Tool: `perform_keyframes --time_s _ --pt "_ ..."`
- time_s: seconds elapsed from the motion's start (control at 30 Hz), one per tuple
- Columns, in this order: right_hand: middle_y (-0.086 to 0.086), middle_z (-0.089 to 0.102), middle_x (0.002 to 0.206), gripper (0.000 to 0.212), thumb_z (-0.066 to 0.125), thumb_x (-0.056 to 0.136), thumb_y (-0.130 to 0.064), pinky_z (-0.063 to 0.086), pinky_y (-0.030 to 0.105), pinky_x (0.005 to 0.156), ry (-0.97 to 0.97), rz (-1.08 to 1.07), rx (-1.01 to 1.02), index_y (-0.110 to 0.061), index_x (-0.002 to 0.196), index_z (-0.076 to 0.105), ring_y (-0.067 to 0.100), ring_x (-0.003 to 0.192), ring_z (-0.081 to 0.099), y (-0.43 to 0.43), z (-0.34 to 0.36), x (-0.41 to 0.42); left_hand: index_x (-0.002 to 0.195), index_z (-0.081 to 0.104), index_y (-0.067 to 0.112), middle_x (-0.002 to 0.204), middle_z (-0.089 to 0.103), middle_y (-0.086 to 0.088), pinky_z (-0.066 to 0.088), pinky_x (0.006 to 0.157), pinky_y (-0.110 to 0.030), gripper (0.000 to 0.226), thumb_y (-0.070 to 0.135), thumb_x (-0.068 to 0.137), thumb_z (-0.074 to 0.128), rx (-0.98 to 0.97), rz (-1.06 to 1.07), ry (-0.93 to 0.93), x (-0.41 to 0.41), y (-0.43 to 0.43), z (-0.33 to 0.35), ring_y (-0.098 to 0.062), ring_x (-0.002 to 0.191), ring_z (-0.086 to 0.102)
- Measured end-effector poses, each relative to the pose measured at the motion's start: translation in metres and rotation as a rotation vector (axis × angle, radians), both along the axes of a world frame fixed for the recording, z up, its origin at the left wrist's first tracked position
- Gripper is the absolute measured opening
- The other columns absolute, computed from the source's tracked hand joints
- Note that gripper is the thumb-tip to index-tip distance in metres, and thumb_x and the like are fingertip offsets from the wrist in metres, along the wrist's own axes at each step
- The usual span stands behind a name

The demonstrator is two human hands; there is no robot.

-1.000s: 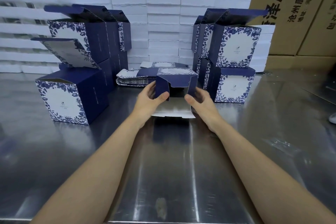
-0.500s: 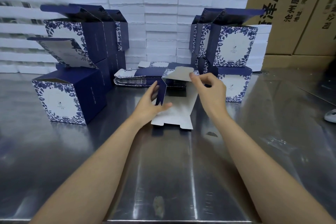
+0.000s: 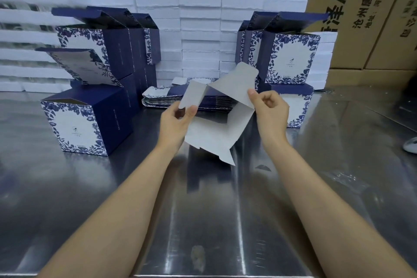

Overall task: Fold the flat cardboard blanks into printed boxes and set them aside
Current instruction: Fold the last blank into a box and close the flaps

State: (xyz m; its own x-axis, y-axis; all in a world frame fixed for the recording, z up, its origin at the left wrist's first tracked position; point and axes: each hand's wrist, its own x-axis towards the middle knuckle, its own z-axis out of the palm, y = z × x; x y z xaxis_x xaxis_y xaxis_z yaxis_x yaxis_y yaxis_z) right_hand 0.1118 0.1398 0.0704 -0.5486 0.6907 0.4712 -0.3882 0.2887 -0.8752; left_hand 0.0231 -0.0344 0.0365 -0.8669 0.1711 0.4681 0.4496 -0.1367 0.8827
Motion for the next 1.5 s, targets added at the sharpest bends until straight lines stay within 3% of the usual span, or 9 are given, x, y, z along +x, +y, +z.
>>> perform_keyframes --time_s 0.43,0.63,0.73,0.83,0.93,1.1,1.27,1.37,1.5 --pt "0.004 0.068 0.106 0.018 0.068 0.086 -0.009 0.044 0.023 0.082 -0.012 0.100 0.036 -0.019 0.100 0.071 0.011 0.090 0.058 0.016 0.013 0.008 0.057 0.023 0.021 0.049 0.018 0.014 0.014 0.044 -0.020 0.053 0.037 0.099 0.050 -0.151 0.097 0.053 -0.010 -0.003 -0.001 -0.005 0.045 0.018" --pt "-0.007 0.064 0.097 0.043 0.067 0.087 -0.019 0.040 0.010 0.070 -0.269 0.111 0.274 -0.014 0.129 0.061 0.003 0.077 0.055 0.010 0.021 0.010 0.060 0.029 0.023 0.049 0.026 0.016 0.020 0.046 -0.022 0.048 0.044 0.099 0.046 -0.170 0.045 -0.067 -0.015 -0.003 -0.012 -0.003 0.046 0.023" --pt "0.001 0.048 0.119 0.061 0.066 0.087 -0.024 0.035 0.012 0.078 -0.418 0.104 0.445 -0.017 0.144 0.043 0.013 0.108 0.051 0.002 0.023 0.009 0.114 0.051 0.025 0.075 0.057 0.007 0.046 0.074 -0.033 0.021 0.040 0.099 0.050 -0.111 0.039 -0.094 -0.011 0.001 -0.010 -0.008 0.070 0.053" --pt "0.009 0.032 0.131 0.079 0.060 0.089 -0.016 0.031 0.027 0.101 -0.568 0.055 0.637 -0.017 0.154 0.015 0.024 0.125 0.031 -0.009 0.015 0.006 0.153 0.011 0.032 0.128 0.057 0.003 0.039 0.099 -0.020 0.063 0.034 0.101 0.047 -0.136 0.045 0.018 -0.006 0.002 -0.010 -0.004 0.110 0.056" --pt "0.012 0.029 0.131 0.079 0.052 0.087 -0.003 0.033 0.036 0.102 -0.573 -0.040 0.745 -0.013 0.153 0.010 0.030 0.122 0.028 -0.016 0.008 0.003 0.155 0.004 0.030 0.152 0.026 0.011 0.027 0.102 -0.016 0.064 0.037 0.103 0.040 -0.254 0.109 0.097 -0.004 0.008 -0.007 -0.002 0.133 0.035" --pt "0.010 0.035 0.131 0.080 0.047 0.082 0.013 0.029 0.015 0.098 -0.422 0.015 0.792 -0.018 0.152 0.023 0.021 0.112 0.038 -0.019 0.004 0.002 0.149 -0.025 0.025 0.134 0.016 -0.007 0.033 0.082 -0.026 0.113 0.044 0.087 0.067 -0.486 0.224 0.035 -0.006 0.006 -0.012 -0.017 0.099 0.039" --pt "0.002 0.056 0.111 0.036 0.049 0.092 0.010 0.037 0.016 0.099 -0.022 0.159 0.630 -0.005 0.121 0.063 0.010 0.106 0.053 -0.013 0.008 0.003 0.155 -0.007 0.016 0.140 0.023 -0.009 0.032 0.081 -0.017 0.077 0.034 0.101 0.045 -0.373 0.305 0.005 -0.013 -0.006 0.000 -0.017 0.101 0.044" --pt "-0.007 0.064 0.101 0.018 0.052 0.094 0.001 0.042 0.022 0.094 0.069 0.150 0.446 -0.009 0.103 0.062 0.004 0.100 0.057 -0.010 0.005 0.003 0.156 0.011 0.018 0.158 0.023 -0.001 0.033 0.111 -0.036 0.064 0.039 0.103 0.039 -0.355 0.214 -0.058 -0.012 -0.008 0.005 -0.017 0.140 0.032" --pt "0.008 0.058 0.118 0.015 0.050 0.093 0.005 0.037 0.016 0.096 0.088 0.071 0.596 -0.005 0.095 0.061 0.012 0.109 0.053 -0.003 -0.004 0.001 0.152 0.030 0.020 0.147 0.046 -0.007 0.035 0.110 -0.036 0.049 0.034 0.105 0.032 -0.411 0.188 -0.024 -0.006 -0.005 0.007 -0.023 0.133 0.043"
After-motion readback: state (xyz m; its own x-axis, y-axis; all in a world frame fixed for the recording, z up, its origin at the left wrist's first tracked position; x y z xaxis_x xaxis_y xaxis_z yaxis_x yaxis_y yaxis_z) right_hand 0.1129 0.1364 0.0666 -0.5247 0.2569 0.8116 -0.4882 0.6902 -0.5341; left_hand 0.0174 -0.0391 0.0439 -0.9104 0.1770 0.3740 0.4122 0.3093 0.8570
